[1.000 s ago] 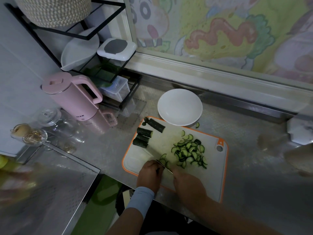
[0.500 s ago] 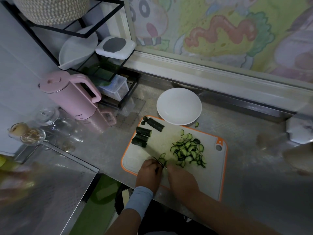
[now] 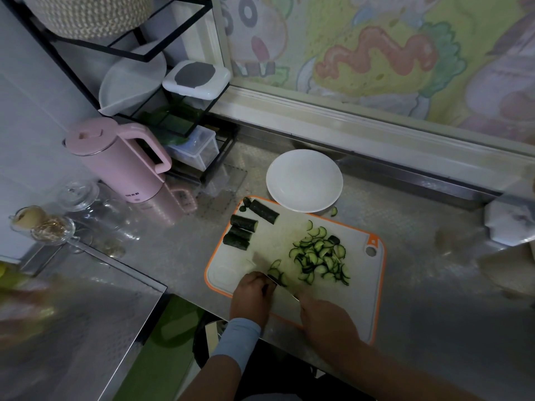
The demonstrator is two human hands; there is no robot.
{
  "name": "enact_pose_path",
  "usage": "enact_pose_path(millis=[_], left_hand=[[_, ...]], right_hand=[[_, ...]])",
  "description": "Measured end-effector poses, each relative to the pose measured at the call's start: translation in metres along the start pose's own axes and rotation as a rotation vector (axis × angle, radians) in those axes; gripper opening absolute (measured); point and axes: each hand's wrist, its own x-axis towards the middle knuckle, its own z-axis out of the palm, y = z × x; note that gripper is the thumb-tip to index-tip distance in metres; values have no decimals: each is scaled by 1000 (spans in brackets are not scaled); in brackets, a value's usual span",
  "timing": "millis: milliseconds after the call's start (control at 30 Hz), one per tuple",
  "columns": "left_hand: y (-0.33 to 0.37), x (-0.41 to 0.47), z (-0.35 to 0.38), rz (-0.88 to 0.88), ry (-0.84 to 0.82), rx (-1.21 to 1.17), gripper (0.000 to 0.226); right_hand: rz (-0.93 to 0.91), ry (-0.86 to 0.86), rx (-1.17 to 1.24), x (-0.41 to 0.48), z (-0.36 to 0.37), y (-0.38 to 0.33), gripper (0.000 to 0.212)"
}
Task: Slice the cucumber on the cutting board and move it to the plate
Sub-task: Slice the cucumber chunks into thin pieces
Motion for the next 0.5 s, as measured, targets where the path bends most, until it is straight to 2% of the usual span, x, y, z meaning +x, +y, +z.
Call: enact_pose_path(millis=[200,233,333,500], left_hand=[[-5,-2,5,16,25,-43,5],[-6,-3,6,11,28,-44,5],[-6,-2,5,-10,21,-35,7],[-4,-2,1,4,24,-33,12]], right_hand=[[-49,103,-73,33,7,-21,22],[-60,103,-69,36,4,-26,20],[-57,73,-108,40,-5,-34,32],[-31,61,-10,19,4,-14,27]])
